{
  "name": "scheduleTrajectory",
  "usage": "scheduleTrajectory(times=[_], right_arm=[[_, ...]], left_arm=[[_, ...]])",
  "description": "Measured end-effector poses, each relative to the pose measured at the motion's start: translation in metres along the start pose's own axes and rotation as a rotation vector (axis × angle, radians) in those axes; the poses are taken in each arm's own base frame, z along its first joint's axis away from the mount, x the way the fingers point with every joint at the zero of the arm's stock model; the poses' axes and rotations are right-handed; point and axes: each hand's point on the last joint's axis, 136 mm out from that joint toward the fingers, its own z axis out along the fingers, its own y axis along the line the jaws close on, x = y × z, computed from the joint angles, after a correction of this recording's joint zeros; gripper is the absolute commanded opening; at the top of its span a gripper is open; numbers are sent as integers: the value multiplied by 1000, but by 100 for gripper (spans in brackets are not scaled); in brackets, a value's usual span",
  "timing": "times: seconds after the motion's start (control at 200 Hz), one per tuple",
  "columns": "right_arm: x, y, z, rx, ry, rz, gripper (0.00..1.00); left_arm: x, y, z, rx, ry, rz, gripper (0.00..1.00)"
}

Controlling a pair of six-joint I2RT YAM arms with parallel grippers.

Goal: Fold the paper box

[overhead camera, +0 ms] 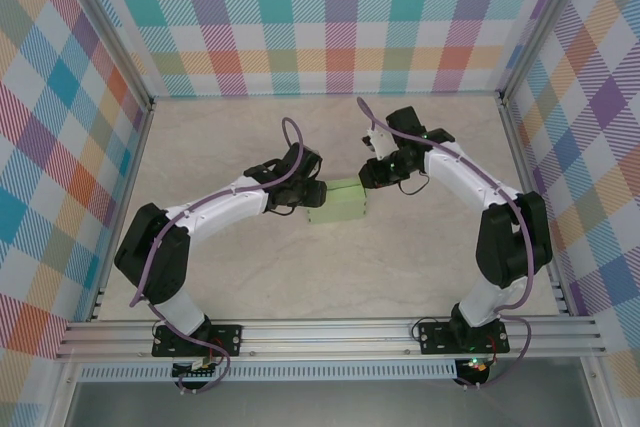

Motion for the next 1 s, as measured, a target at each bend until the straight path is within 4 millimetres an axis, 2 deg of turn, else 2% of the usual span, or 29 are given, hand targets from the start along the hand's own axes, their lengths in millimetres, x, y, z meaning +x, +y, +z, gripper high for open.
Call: scheduleTrajectory(times=[0.49, 1.005], right_arm=[[0, -1, 3, 17, 5, 46, 15], [-8, -4, 13, 32, -77, 62, 9]], left_arm=[[1, 1, 0, -17, 5, -8, 44], [0, 4, 0, -34, 0, -12, 45]])
